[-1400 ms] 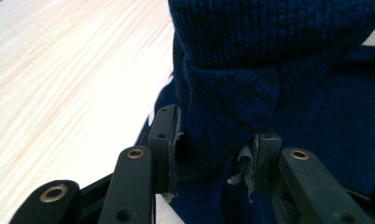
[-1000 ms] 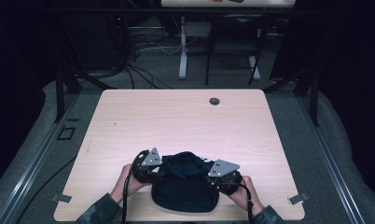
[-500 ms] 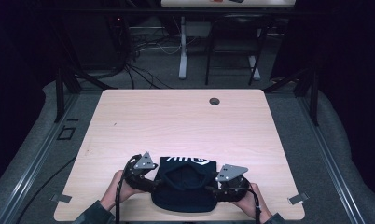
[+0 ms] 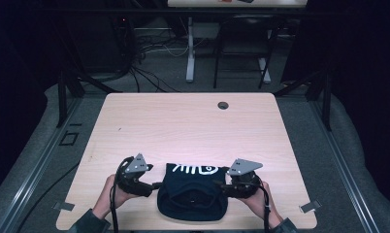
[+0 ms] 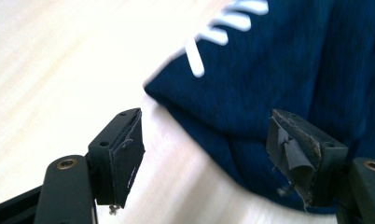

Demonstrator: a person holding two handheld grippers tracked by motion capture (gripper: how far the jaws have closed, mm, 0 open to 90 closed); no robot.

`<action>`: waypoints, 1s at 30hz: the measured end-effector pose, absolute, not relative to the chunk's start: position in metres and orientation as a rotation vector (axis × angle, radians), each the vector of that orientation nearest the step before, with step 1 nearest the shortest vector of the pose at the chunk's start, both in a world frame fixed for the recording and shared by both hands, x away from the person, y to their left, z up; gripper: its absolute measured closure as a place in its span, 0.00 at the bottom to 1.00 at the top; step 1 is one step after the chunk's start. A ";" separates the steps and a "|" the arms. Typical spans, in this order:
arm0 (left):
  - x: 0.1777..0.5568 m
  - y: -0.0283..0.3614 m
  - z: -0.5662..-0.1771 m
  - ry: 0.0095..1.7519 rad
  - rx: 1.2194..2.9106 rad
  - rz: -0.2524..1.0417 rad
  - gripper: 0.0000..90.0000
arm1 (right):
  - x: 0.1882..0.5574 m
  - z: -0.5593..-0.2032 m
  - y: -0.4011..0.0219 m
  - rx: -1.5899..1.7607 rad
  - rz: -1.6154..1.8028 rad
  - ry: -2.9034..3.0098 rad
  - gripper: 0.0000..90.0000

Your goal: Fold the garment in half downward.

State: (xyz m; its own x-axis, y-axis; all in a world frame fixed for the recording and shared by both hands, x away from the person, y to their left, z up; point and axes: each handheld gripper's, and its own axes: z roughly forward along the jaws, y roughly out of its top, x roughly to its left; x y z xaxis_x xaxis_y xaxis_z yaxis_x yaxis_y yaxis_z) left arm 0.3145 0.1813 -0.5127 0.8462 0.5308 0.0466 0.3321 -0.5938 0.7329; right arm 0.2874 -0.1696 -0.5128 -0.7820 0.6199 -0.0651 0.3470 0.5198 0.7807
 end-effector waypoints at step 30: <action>0.320 0.117 -0.554 0.563 2.343 0.218 0.19 | 0.298 -0.548 -0.132 0.833 1.029 2.606 0.44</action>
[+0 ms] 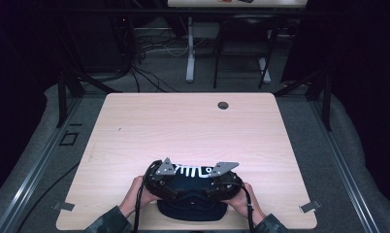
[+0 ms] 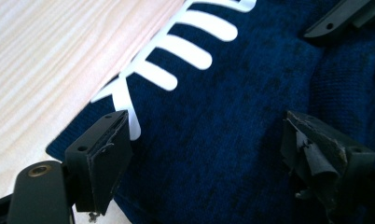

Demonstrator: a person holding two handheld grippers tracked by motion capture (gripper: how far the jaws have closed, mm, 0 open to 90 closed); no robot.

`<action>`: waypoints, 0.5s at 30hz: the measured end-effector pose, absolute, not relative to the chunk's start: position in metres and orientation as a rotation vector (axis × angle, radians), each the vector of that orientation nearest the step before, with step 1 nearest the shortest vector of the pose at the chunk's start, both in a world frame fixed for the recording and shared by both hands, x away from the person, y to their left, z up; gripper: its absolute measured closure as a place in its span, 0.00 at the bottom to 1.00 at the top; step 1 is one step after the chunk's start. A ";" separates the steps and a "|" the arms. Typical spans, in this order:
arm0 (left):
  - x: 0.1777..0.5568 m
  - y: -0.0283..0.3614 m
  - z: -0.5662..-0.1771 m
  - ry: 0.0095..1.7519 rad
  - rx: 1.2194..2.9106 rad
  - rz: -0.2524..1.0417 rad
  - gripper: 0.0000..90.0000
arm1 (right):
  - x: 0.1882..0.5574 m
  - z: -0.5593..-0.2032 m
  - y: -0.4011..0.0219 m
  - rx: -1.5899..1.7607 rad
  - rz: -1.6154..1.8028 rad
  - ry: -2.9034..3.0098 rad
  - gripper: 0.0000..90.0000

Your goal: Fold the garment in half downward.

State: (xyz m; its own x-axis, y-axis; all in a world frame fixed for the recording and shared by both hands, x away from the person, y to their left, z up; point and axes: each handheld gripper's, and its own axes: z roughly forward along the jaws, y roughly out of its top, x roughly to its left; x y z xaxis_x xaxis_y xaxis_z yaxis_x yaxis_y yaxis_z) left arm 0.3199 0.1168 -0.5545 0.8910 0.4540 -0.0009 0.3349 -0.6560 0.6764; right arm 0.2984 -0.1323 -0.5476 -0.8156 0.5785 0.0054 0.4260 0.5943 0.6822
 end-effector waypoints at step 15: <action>0.313 0.125 -0.571 0.595 2.354 0.244 0.19 | 0.296 -0.562 -0.131 0.780 0.944 2.639 0.32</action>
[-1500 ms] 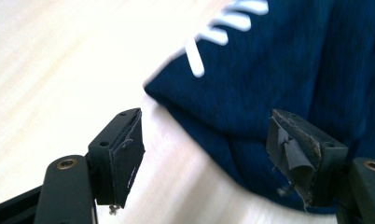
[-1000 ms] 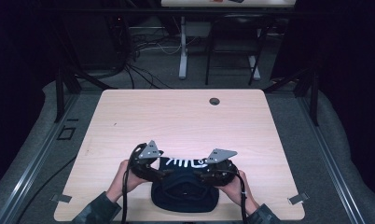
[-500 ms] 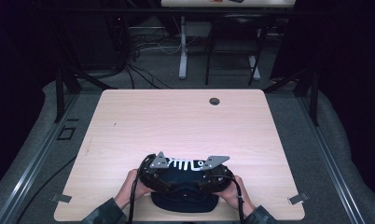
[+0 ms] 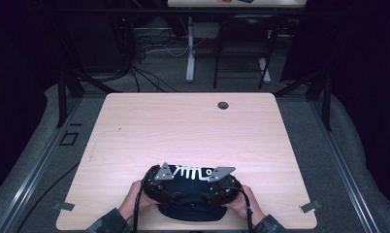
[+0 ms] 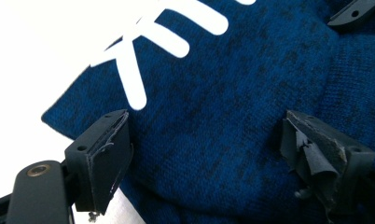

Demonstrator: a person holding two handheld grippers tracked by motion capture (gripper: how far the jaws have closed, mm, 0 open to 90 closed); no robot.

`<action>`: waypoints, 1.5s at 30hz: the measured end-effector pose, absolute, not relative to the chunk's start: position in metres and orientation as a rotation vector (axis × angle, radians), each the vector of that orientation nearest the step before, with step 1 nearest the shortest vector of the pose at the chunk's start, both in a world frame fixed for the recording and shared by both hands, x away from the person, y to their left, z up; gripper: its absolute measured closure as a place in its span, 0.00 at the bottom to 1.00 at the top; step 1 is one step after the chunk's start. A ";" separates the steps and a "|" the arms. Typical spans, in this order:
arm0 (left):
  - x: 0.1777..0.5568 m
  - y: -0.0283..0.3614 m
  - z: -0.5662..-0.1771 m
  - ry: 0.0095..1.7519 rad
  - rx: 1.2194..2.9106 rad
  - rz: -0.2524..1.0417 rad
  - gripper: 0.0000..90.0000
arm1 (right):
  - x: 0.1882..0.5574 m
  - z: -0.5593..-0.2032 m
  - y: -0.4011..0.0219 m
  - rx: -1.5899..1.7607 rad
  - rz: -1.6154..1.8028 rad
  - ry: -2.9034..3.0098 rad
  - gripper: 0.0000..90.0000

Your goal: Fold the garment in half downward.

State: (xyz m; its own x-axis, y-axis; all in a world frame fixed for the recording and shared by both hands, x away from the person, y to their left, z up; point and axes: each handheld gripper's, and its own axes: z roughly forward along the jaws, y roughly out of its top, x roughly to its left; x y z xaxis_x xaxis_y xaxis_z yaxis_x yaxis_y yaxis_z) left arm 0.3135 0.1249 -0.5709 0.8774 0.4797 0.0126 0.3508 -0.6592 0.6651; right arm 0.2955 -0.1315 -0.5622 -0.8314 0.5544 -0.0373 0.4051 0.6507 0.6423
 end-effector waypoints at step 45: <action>0.336 0.125 -0.576 0.712 2.292 0.269 0.17 | 0.332 -0.571 -0.135 0.851 0.884 2.603 0.08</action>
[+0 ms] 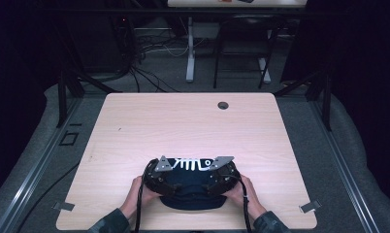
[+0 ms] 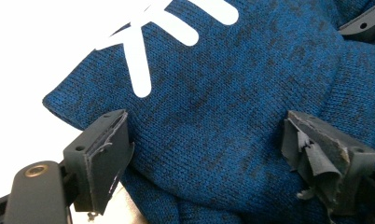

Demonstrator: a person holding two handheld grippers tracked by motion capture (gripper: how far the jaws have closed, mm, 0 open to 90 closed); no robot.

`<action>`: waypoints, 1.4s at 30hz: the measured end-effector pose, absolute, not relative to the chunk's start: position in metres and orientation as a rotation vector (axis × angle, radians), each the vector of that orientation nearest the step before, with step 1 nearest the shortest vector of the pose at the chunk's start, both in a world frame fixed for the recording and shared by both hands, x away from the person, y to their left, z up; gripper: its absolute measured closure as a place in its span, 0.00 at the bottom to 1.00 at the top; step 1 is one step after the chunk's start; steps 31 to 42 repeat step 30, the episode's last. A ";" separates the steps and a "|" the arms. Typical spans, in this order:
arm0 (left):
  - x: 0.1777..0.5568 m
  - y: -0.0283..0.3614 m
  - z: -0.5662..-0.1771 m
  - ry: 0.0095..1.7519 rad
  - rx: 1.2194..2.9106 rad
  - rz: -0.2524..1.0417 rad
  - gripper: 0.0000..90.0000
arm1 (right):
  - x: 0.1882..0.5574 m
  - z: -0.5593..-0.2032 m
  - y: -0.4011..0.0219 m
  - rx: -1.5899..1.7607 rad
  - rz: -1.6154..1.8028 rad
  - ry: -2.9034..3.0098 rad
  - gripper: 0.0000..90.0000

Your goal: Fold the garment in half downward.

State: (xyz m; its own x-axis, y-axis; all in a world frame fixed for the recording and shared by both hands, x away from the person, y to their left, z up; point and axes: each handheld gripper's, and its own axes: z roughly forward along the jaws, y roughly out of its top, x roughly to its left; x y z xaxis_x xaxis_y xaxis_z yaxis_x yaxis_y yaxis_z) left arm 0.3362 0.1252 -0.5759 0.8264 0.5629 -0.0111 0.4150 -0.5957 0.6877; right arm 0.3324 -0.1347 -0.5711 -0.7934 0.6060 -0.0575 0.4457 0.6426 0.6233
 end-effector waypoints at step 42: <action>0.366 0.211 -0.581 1.006 2.109 0.375 0.00 | 0.338 -0.570 -0.236 1.206 0.975 2.395 0.00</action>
